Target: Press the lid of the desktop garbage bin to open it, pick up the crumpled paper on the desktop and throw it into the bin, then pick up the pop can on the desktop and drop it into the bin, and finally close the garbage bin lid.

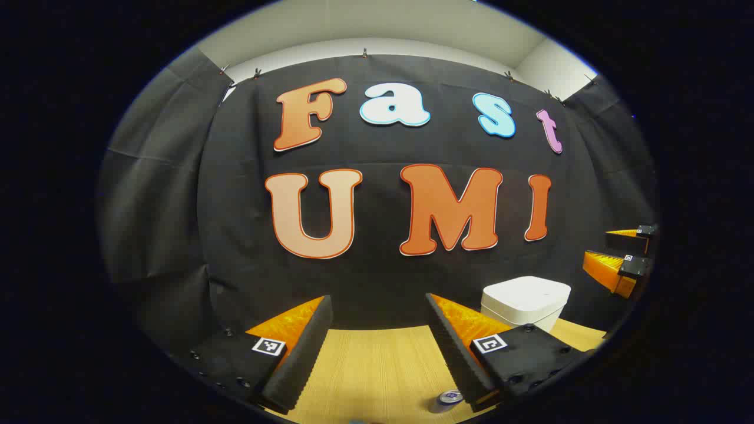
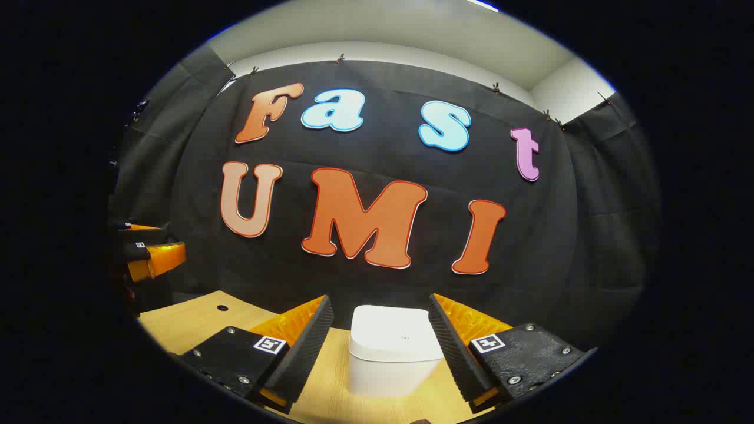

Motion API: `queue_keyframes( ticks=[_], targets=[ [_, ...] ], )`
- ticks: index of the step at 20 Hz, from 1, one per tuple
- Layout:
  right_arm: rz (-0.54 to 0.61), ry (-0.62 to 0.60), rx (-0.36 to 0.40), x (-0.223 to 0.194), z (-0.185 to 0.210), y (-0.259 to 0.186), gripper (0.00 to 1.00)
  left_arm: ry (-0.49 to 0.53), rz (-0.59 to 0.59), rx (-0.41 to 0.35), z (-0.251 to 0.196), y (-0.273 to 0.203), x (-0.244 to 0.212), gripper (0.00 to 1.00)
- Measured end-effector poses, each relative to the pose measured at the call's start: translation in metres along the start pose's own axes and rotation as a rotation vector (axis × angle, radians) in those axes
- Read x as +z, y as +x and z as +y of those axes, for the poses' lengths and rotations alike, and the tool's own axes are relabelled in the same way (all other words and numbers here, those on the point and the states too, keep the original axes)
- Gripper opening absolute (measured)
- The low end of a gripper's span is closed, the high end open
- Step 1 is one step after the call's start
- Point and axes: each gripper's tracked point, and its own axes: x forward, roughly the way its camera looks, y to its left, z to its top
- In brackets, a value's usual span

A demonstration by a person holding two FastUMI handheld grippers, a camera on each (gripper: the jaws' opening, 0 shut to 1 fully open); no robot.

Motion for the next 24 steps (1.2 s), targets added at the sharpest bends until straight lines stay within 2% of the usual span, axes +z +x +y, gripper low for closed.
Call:
queue_keyframes(
  ticks=[9,10,13,17,19,20,24],
  targets=[
    [-0.007,0.007,0.033,0.0,-0.009,0.022,0.98,0.018,-0.007,0.016,-0.01,0.01,0.005,0.97],
    [-0.005,0.008,0.031,0.0,-0.011,0.024,0.98,0.02,-0.007,0.014,-0.011,0.012,0.004,1.0],
    [0.002,0.015,0.037,-0.004,-0.012,0.03,0.98,0.026,-0.013,0.014,-0.014,0.014,0.005,1.0],
    [0.023,0.017,0.043,-0.009,-0.015,0.037,0.98,0.034,-0.006,0.02,-0.016,0.017,0.002,0.97],
    [0.042,0.009,0.032,-0.013,-0.022,0.044,0.97,0.033,0.0,0.027,-0.016,0.018,-0.001,1.0],
    [0.051,0.006,0.025,-0.014,-0.026,0.046,0.97,0.033,0.002,0.032,-0.015,0.019,-0.002,0.97],
    [0.082,0.007,0.011,-0.02,-0.038,0.058,0.92,0.036,0.011,0.055,-0.009,0.017,-0.007,0.99]
  ],
)
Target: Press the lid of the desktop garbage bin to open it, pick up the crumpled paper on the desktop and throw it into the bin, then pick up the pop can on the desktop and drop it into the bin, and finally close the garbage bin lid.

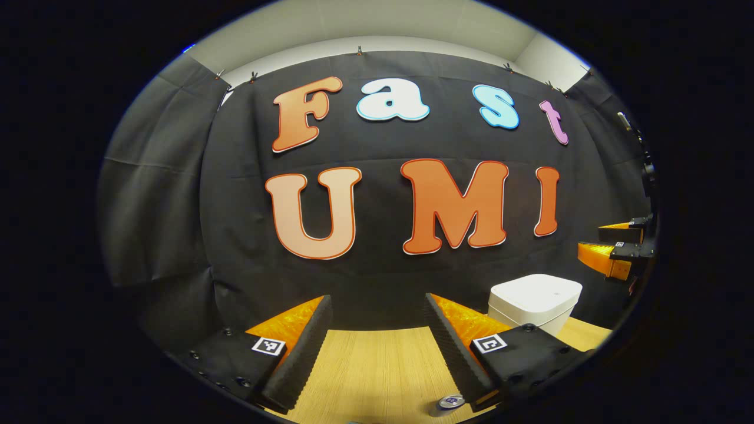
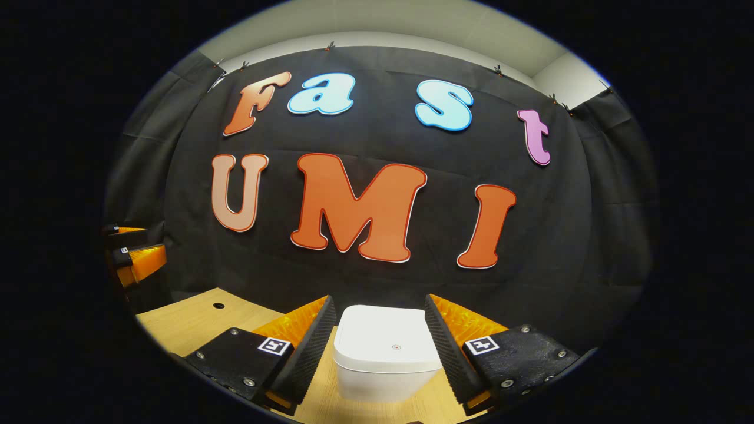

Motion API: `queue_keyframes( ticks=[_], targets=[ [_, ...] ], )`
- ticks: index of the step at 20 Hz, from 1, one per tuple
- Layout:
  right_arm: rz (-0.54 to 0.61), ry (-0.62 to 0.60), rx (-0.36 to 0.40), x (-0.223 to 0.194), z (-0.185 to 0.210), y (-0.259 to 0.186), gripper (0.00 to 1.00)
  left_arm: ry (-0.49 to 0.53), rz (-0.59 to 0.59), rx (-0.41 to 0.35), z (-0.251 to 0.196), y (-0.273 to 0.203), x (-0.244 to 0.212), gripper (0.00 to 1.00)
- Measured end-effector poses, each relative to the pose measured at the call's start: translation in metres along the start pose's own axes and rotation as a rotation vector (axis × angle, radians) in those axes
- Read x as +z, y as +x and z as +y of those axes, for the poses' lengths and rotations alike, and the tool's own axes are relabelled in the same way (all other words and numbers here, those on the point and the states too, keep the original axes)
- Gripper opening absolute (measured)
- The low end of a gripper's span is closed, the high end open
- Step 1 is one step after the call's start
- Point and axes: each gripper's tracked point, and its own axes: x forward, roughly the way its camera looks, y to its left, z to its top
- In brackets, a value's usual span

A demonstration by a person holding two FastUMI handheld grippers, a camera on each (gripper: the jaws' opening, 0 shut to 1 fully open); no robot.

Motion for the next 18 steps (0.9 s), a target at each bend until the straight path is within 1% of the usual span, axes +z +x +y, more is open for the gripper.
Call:
queue_keyframes(
  ticks=[2,4,8,12,13,14,15,16,17,18],
  targets=[
    [0.035,0.007,-0.014,-0.009,-0.01,0.009,0.89,0.004,0.007,0.014,0.003,0.001,-0.002,0.99],
    [0.091,0.023,-0.011,-0.02,-0.014,0.017,0.85,0.008,0.012,0.027,0.005,0.001,-0.004,0.99],
    [0.156,0.057,-0.001,-0.033,-0.025,0.034,0.73,0.02,0.02,0.045,0.009,0.001,-0.007,0.99],
    [0.18,0.055,0.001,-0.038,-0.034,0.049,0.48,0.029,0.031,0.068,0.012,-0.001,-0.011,1.0],
    [0.188,0.053,-0.007,-0.04,-0.037,0.053,0.39,0.031,0.033,0.076,0.013,-0.001,-0.012,1.0],
    [0.197,0.052,-0.012,-0.043,-0.039,0.056,0.34,0.033,0.036,0.084,0.015,-0.001,-0.013,1.0],
    [0.203,0.052,-0.007,-0.045,-0.039,0.059,0.23,0.033,0.039,0.093,0.017,-0.003,-0.014,1.0],
    [0.205,0.047,-0.007,-0.047,-0.039,0.062,0.18,0.033,0.043,0.101,0.019,-0.004,-0.015,0.99],
    [0.207,0.037,-0.013,-0.048,-0.041,0.066,0.11,0.035,0.047,0.109,0.022,-0.004,-0.018,1.0],
    [0.208,0.03,-0.019,-0.05,-0.042,0.068,0.08,0.035,0.051,0.117,0.022,-0.004,-0.019,1.0]
  ],
)
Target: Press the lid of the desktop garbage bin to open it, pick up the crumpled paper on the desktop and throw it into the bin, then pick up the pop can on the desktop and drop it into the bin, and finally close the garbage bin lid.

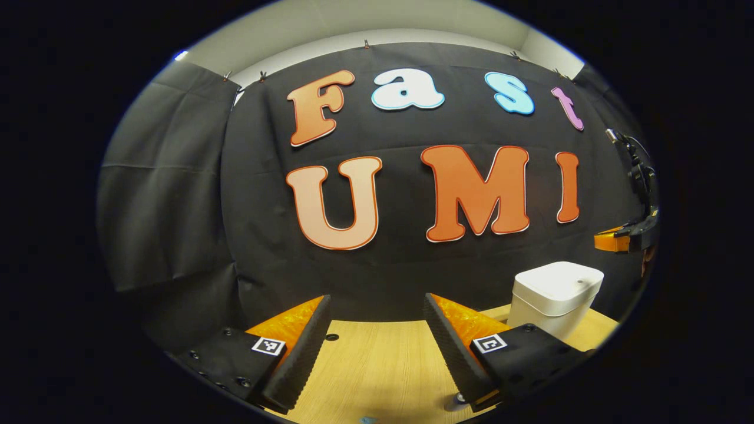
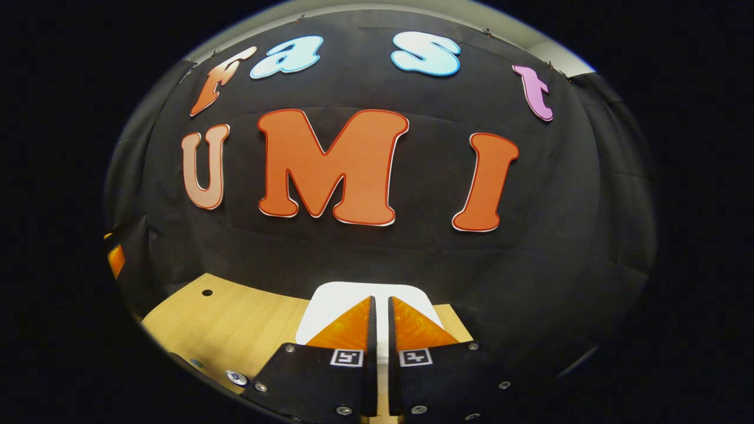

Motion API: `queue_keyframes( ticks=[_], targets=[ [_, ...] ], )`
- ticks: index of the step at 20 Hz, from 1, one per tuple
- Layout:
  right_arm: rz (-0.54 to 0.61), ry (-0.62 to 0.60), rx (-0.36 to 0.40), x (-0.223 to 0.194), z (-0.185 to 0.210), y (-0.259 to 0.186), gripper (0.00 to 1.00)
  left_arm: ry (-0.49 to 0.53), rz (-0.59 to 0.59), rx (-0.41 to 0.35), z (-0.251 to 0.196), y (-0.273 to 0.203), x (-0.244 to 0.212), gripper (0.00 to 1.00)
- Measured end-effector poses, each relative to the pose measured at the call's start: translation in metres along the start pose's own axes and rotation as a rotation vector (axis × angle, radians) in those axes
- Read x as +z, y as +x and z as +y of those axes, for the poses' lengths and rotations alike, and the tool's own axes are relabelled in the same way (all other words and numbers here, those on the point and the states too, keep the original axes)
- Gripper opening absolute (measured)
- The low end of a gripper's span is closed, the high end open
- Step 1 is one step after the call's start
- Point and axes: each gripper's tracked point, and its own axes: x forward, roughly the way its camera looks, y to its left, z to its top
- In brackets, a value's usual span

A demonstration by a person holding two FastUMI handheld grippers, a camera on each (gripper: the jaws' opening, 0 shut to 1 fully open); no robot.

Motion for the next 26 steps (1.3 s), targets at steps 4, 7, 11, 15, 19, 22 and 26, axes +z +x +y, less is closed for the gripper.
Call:
queue_keyframes(
  ticks=[4,7,11,15,19,22,26],
  targets=[
    [0.032,-0.003,0.049,-0.012,0.009,0.009,0.01,0.003,0.015,0.026,0.004,0.001,-0.004,1.0],
    [0.055,-0.015,0.069,-0.023,0.013,0.017,0.01,0.012,0.024,0.033,0.003,0.0,-0.007,1.0],
    [0.095,-0.028,0.094,-0.046,0.018,0.027,0.01,0.021,0.036,0.044,0.002,0.0,-0.012,1.0],
    [0.143,-0.023,0.103,-0.064,0.016,0.036,0.01,0.036,0.046,0.05,-0.001,0.001,-0.015,1.0],
    [0.178,-0.017,0.113,-0.076,0.013,0.042,0.01,0.037,0.058,0.059,-0.001,0.0,-0.017,1.0],
    [0.187,-0.02,0.113,-0.079,0.013,0.046,0.01,0.041,0.063,0.065,-0.002,0.0,-0.018,1.0],
    [0.177,-0.018,0.078,-0.08,0.011,0.045,0.01,0.045,0.068,0.057,-0.006,-0.001,-0.02,1.0]
  ],
)
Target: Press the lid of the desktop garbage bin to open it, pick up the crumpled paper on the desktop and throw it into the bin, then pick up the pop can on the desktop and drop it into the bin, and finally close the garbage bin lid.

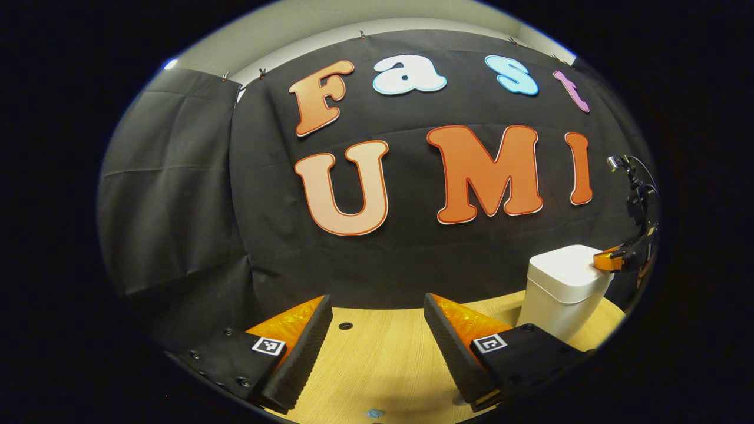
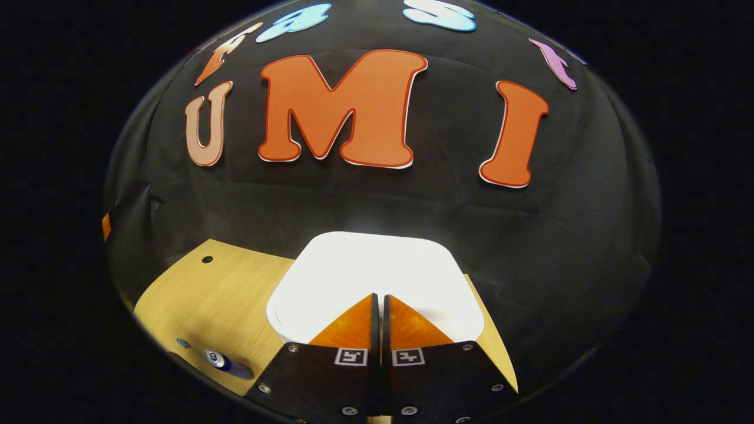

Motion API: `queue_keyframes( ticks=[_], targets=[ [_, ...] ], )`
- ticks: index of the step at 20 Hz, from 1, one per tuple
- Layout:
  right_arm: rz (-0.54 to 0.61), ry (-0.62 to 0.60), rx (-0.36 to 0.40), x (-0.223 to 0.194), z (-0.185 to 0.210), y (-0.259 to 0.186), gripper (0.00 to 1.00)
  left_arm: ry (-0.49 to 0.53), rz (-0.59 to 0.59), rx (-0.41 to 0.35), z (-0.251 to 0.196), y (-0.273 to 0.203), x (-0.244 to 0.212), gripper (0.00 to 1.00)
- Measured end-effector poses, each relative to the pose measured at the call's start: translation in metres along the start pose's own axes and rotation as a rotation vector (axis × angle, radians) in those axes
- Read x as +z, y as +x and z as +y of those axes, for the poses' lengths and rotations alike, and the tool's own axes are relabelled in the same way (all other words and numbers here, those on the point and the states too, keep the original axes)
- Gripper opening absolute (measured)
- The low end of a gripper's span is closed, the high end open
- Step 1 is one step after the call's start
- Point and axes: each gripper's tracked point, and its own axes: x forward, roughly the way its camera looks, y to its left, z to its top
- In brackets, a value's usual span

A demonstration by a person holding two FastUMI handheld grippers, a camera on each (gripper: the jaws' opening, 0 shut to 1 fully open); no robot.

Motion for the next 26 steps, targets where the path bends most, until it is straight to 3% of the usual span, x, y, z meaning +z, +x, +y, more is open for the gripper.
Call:
queue_keyframes(
  ticks=[4,11,20,26],
  targets=[
    [-0.015,-0.028,-0.022,-0.003,0.001,-0.003,0.01,0.0,-0.003,-0.016,-0.009,-0.001,0.003,1.0],
    [-0.047,-0.038,0.023,0.007,0.002,-0.014,0.01,0.009,-0.028,-0.017,-0.008,-0.009,0.01,1.0],
    [-0.224,0.004,0.045,0.061,0.002,-0.049,0.01,0.002,-0.033,-0.018,-0.009,-0.015,0.013,1.0],
    [-0.268,0.002,0.094,0.066,0.016,-0.063,0.01,-0.013,-0.02,-0.02,-0.011,-0.016,0.005,1.0]
  ],
)
